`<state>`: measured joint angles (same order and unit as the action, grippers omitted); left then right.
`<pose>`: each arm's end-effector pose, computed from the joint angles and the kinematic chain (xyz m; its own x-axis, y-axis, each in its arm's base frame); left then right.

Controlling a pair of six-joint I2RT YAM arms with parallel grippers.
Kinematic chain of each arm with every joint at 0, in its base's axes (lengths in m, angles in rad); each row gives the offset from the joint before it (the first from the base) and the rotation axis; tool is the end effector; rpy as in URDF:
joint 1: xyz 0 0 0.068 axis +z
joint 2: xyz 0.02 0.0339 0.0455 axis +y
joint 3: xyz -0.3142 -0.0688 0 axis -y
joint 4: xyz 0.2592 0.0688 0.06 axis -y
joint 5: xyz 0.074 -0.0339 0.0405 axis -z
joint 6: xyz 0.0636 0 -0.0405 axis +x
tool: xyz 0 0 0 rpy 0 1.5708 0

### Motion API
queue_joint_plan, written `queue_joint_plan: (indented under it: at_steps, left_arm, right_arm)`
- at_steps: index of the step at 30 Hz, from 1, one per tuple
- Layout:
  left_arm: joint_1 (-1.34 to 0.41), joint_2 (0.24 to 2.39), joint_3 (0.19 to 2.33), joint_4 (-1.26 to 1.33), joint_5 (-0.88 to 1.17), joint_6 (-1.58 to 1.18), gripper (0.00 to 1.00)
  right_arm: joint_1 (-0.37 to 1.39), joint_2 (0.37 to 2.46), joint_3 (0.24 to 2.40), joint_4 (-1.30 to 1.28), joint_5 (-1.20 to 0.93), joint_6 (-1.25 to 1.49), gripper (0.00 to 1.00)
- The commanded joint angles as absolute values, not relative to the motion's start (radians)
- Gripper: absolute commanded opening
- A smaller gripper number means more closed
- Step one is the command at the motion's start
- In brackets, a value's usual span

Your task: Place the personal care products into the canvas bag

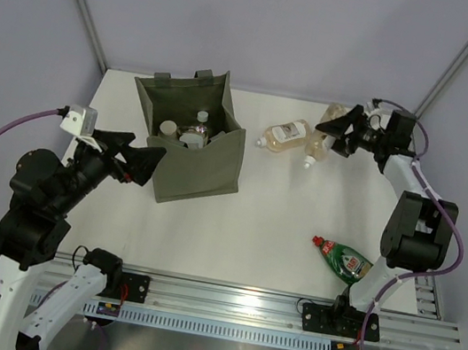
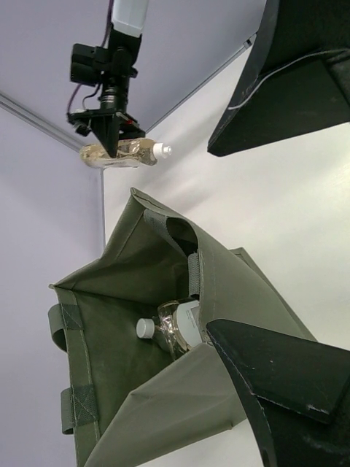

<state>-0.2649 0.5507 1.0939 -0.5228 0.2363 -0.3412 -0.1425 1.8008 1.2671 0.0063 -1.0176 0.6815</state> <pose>0.0723 -0.0350 0.4660 -0.1422 -0.2985 -0.9438 0.4593 0.8247 -0.3300 0.4414 -0.0087 0.2852 -0.7984 0.4489 -0.4013 -0.1934 0.4400 0.8769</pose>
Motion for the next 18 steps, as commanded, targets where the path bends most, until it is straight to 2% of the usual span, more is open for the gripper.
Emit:
queue_joint_plan:
  at_steps: [1, 4, 12, 13, 16, 18]
  left_arm:
    - [-0.265, 0.549, 1.147, -0.482, 0.252, -0.341, 0.99]
    - [-0.265, 0.552, 1.157, -0.482, 0.249, -0.339, 0.99]
    - [-0.265, 0.537, 1.158, -0.483, 0.232, -0.342, 0.99]
    - [-0.265, 0.535, 1.158, -0.483, 0.229, -0.341, 0.99]
    - [-0.265, 0.534, 1.163, -0.489, 0.222, -0.339, 0.99]
    - [-0.265, 0.532, 1.169, -0.498, 0.21, -0.336, 0.99]
  right_arm:
    - [-0.004, 1.687, 1.51, -0.01, -1.189, 0.522, 0.0]
    - [0.098, 1.707, 1.705, -0.107, -1.19, 0.416, 0.0]
    - [0.358, 1.922, 2.259, -0.245, -1.138, 0.479, 0.0]
    - [0.385, 1.98, 2.373, -0.282, -1.088, 0.444, 0.0]
    - [0.489, 2.081, 2.537, -0.408, -0.98, 0.348, 0.0]
    - [0.552, 2.114, 2.566, -0.42, -0.881, 0.271, 0.0]
